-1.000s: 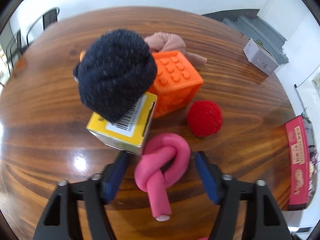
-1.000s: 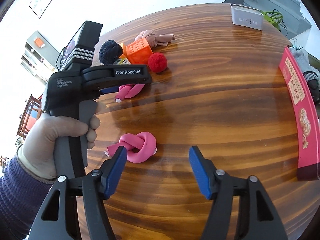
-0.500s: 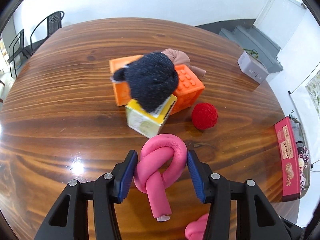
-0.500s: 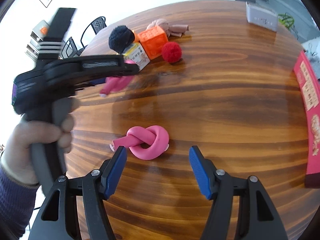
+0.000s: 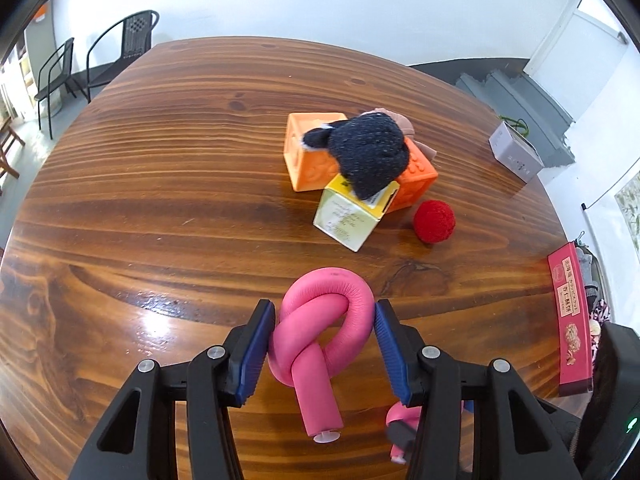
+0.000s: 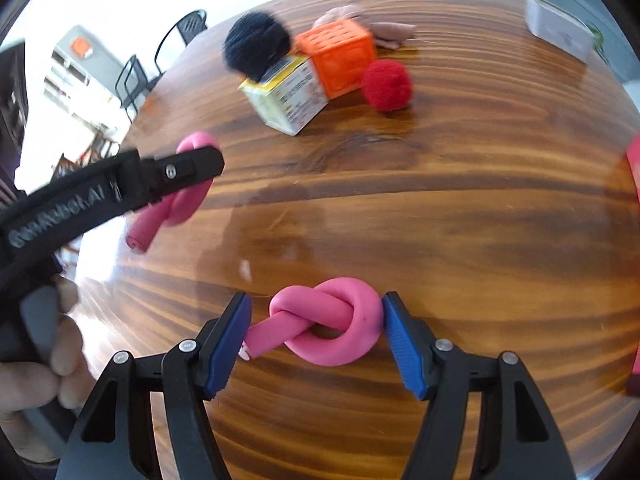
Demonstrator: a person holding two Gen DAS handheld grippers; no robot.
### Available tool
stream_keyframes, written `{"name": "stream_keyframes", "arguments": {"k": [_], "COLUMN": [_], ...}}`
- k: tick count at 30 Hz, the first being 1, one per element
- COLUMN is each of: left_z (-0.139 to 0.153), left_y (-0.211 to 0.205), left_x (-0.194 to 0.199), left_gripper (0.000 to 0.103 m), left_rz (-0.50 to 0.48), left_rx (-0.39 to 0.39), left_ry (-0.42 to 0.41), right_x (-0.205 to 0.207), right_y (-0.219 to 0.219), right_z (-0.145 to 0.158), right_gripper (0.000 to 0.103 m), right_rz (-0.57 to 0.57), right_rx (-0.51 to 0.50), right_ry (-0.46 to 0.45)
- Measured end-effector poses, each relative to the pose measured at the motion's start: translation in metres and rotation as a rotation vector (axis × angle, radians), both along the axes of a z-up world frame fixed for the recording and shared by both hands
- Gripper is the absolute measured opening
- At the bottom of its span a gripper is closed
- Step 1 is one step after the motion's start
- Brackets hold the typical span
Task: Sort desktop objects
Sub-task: 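Grasp the second pink foam knot with the left tool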
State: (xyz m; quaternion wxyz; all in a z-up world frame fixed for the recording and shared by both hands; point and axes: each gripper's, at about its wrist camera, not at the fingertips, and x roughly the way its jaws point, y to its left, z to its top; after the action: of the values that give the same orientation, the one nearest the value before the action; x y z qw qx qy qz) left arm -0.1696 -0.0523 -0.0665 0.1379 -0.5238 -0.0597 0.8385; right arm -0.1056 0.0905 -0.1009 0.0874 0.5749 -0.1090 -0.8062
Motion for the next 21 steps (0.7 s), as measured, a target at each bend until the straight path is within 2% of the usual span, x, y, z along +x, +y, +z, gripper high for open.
{"name": "stream_keyframes", "arguments": {"k": [8, 14, 21], "left_z": [0.0, -0.003, -0.001], "left_y": [-0.008, -0.003, 0.001], "left_x": [0.006, 0.011, 0.019], "left_gripper": [0.053, 0.053, 0.053], "left_rz": [0.018, 0.013, 0.003], "left_rx": [0.012, 0.014, 0.015], "left_ry": [-0.006, -0.018, -0.019], "right_x": [0.015, 0.022, 0.043], "right_y": [-0.009, -0.004, -0.012], "right_z": [-0.006, -0.009, -0.013], "right_gripper": [0.071, 0.071, 0.071], "right_rz": [0.212, 0.277, 0.337], "right_rx": [-0.012, -0.014, 0.075], "right_ry": [0.03, 0.014, 0.058]}}
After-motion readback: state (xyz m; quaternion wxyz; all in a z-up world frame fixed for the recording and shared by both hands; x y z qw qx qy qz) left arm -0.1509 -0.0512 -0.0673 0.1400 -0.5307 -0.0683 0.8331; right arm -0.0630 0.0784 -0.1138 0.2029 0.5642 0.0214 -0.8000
